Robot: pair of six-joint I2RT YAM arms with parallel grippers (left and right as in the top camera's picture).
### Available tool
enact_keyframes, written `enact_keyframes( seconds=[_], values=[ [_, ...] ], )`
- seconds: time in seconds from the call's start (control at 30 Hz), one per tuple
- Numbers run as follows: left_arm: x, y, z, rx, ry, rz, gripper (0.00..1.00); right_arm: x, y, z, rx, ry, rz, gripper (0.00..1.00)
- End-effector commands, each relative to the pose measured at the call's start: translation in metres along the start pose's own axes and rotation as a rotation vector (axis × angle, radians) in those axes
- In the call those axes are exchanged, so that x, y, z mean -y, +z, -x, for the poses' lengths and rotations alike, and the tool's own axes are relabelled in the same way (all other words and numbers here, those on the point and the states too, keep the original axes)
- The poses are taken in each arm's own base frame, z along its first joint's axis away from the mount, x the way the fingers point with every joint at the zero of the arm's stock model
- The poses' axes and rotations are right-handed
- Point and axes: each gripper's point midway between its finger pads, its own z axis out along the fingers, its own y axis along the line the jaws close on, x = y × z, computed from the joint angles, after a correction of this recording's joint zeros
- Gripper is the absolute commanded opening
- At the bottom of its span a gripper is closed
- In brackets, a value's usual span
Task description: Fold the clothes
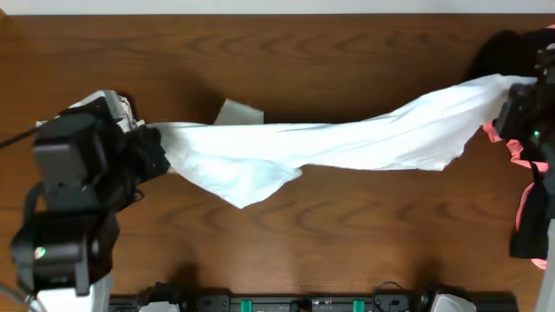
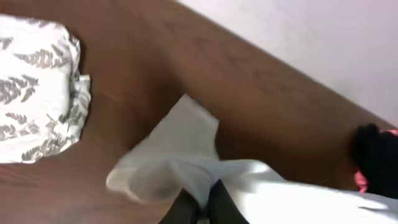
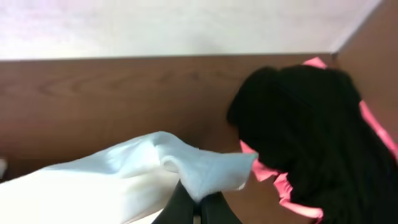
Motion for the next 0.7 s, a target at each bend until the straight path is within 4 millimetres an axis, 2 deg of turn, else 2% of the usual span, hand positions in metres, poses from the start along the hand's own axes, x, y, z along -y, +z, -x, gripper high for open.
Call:
enact_keyframes(
  seconds=[0.0, 0.13, 0.4, 0.57, 0.67],
  values=[
    [0.015, -0.03, 0.016, 0.083, 0.036, -0.046, 0.06, 0.01, -0.027, 0.025, 0.089, 0.025, -0.063, 0.01],
    [0.019, -0.042, 0.02, 0.118, 0.044, -0.061, 0.06, 0.011, -0.034, 0.033, 0.115, 0.022, -0.07, 0.01],
    [0.017, -0.042, 0.016, 0.104, 0.041, -0.056, 0.06, 0.012, -0.029, 0.026, 0.08, 0.026, -0.077, 0.01],
    [0.016, -0.044, 0.006, 0.068, 0.034, -0.056, 0.06, 0.017, -0.031, 0.025, 0.074, 0.028, -0.103, 0.02],
    [0.024, -0.049, -0.002, 0.037, 0.035, -0.104, 0.06, 0.016, -0.033, 0.021, 0.054, 0.03, -0.103, 0.02]
  ],
)
